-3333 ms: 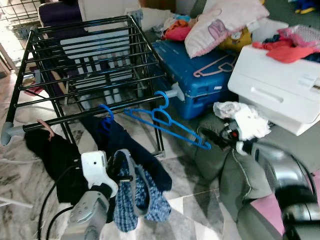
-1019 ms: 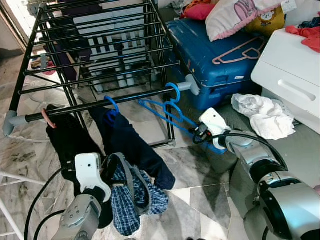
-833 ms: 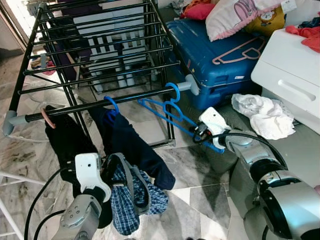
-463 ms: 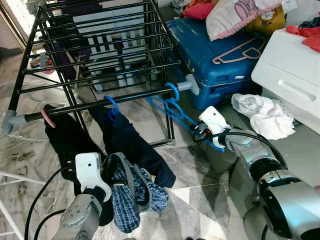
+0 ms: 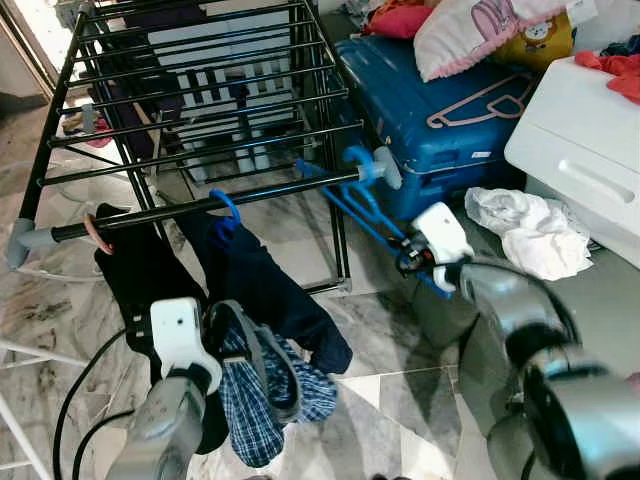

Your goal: Hang hanger

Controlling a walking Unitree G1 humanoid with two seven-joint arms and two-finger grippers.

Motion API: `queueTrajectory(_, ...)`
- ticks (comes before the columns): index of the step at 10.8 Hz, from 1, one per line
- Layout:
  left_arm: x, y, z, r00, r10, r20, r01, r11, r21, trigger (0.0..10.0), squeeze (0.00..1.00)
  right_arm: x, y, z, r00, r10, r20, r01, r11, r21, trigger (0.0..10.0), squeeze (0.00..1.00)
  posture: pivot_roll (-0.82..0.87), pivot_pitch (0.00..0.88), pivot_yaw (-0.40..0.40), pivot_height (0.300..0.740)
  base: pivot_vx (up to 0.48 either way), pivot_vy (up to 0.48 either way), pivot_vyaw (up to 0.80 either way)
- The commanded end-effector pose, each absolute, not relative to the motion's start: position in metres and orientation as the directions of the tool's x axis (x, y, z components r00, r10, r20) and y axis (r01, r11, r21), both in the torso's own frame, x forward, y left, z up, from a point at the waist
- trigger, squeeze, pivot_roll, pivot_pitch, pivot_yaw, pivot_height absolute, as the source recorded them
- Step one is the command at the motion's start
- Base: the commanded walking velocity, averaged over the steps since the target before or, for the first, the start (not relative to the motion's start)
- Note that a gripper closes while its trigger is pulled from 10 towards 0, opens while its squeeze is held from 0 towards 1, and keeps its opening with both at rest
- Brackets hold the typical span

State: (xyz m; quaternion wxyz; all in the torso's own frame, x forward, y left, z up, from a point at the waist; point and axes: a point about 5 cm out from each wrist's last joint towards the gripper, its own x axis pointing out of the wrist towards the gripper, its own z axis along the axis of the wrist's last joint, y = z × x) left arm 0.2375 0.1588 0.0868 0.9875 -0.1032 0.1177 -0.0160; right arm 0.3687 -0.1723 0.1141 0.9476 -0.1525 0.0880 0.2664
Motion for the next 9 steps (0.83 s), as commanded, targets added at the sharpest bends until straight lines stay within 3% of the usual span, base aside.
queueTrajectory(1,0.24,0.163,0.087,0.975,-0.026,-0.222,-0.017,0.982,-0.191,10.0,0.0,0.374,-0.17,0.132,0.874,0.468,-0.132,-0.486,0.845,-0.224,0.0,0.0,0.0,0.029,0.064,0.74,0.0,0.0,0.0)
queueTrajectory(2,0.242,0.161,0.087,0.975,-0.022,-0.22,-0.02,0.982,-0.188,10.0,0.0,0.365,-0.166,0.127,0.878,0.47,-0.093,-0.479,0.852,-0.214,3.1,0.0,-0.01,0.019,0.065,0.74,0.0,0.0,0.0)
queueTrajectory(3,0.243,0.161,0.086,0.976,-0.017,-0.219,-0.024,0.983,-0.184,10.0,0.0,0.355,-0.164,0.121,0.882,0.465,-0.076,-0.47,0.86,-0.199,4.4,0.0,-0.01,0.017,0.063,0.74,0.0,0.0,0.0)
queueTrajectory(4,0.243,0.162,0.084,0.975,-0.003,-0.223,-0.038,0.983,-0.18,10.0,0.0,0.341,-0.161,0.114,0.898,0.435,-0.07,-0.441,0.885,-0.148,8.3,0.0,-0.02,0.017,0.058,0.74,0.0,0.0,0.0)
queueTrajectory(5,0.241,0.162,0.081,0.97,0.021,-0.242,-0.068,0.98,-0.187,10.0,0.0,0.326,-0.159,0.106,0.902,0.427,-0.07,-0.432,0.887,-0.162,10.0,0.0,-0.03,0.016,0.058,0.74,0.0,0.0,0.0)
queueTrajectory(9,0.248,0.16,0.076,0.968,0.043,-0.248,-0.083,0.985,-0.153,10.0,0.0,0.294,-0.147,0.105,0.917,0.389,-0.082,-0.397,0.911,-0.112,10.0,0.0,-0.06,0.0,0.062,0.74,0.0,0.0,0.0)
